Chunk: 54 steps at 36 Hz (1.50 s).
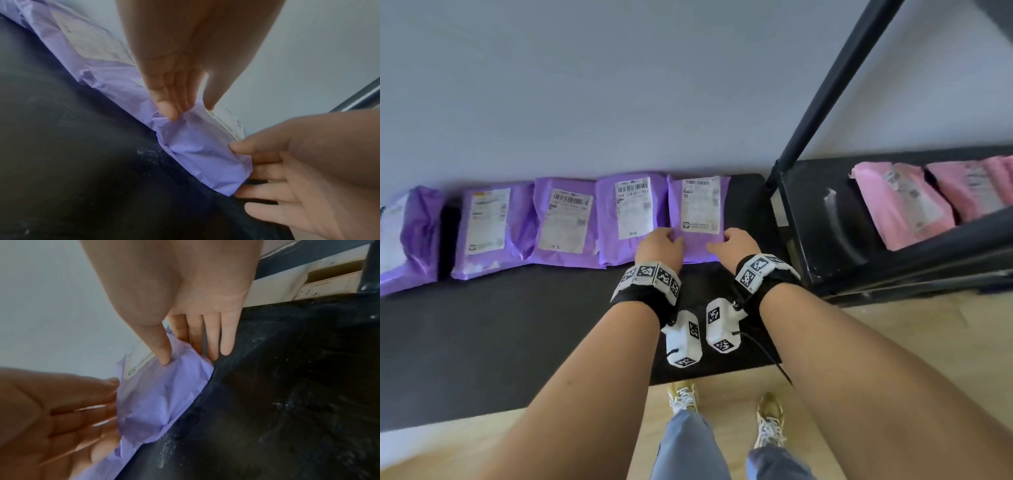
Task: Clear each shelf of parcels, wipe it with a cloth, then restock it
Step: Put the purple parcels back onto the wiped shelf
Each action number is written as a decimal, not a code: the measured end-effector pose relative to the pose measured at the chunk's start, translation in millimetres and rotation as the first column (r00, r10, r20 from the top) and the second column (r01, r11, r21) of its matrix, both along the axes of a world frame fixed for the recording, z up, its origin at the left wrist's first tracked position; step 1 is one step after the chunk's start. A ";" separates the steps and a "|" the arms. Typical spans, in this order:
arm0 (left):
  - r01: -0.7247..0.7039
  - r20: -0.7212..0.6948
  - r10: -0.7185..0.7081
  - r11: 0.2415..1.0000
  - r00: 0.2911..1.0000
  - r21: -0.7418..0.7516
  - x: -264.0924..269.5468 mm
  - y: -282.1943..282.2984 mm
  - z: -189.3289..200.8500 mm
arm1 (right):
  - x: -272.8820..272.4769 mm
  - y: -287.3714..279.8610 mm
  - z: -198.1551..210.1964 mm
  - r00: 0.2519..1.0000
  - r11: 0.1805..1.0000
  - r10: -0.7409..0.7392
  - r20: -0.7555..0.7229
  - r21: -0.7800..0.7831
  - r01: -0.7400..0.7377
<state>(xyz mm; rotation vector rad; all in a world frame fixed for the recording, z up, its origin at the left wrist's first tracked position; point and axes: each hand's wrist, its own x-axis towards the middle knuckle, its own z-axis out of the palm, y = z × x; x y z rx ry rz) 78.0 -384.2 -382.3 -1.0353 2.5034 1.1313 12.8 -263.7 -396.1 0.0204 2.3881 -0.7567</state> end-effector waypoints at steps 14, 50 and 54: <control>0.009 0.049 -0.010 1.000 0.999 0.006 47.7 36.8 -13.2 | 48.8 49.5 15.6 0.993 0.999 -0.022 0.116 0.040 0.018; 0.506 -0.238 -0.538 0.842 0.809 -0.186 82.4 472.6 121.6 | 143.1 493.2 104.4 0.812 0.842 -0.537 -0.229 -0.195 0.502; 0.562 -0.294 -0.613 0.790 0.733 -0.246 32.0 516.1 145.5 | 107.4 535.0 129.9 0.722 0.775 -0.631 -0.284 -0.268 0.572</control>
